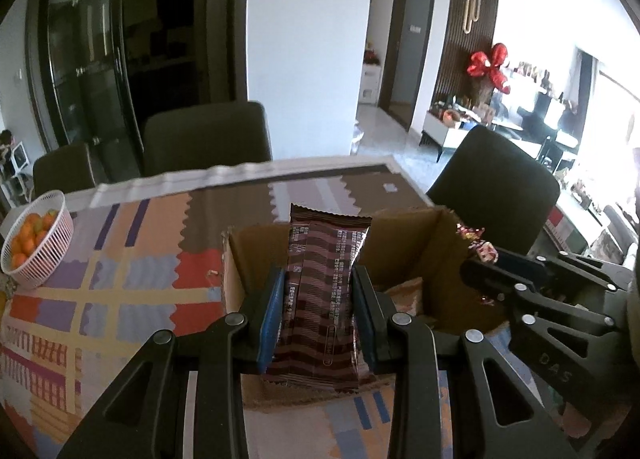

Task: Organize snacks
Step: 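Carry the wafer bar and candy over the box and open both tools, then withdraw both open tools from the box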

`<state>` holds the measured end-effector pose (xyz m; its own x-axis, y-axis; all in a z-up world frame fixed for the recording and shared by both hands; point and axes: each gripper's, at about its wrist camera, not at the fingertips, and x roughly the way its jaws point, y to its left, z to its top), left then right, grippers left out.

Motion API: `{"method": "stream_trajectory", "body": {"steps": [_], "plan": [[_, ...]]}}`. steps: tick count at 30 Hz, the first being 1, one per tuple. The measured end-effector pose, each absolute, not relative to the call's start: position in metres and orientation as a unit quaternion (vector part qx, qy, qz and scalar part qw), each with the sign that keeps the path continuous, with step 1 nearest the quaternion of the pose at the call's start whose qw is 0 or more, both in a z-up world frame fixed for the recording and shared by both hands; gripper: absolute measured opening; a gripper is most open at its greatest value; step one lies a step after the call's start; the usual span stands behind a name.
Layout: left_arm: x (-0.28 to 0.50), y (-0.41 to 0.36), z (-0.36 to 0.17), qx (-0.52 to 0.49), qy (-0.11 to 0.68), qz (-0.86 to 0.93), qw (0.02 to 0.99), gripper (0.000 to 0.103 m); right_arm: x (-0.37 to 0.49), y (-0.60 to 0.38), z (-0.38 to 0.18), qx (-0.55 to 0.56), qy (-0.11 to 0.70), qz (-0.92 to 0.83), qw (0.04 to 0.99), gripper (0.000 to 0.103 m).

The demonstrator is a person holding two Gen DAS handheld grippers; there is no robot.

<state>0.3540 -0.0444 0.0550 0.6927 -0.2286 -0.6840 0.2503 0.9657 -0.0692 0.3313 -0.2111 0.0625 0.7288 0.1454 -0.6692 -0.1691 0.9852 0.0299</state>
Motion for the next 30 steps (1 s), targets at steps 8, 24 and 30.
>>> {"method": "stream_trajectory", "body": {"steps": [8,24,30], "plan": [[0.368,-0.045,0.037,0.016,0.396,-0.116,0.911,0.049,0.35,-0.211,0.042,-0.023,0.386,0.071,0.919,0.02],[0.292,-0.033,0.064,0.019,0.344,-0.09,0.934,0.072,0.295,-0.22,0.063,-0.016,0.34,0.043,0.939,0.059],[0.252,-0.034,0.075,0.031,0.315,-0.082,0.945,0.084,0.257,-0.225,0.073,-0.005,0.311,0.036,0.95,0.069]]}}
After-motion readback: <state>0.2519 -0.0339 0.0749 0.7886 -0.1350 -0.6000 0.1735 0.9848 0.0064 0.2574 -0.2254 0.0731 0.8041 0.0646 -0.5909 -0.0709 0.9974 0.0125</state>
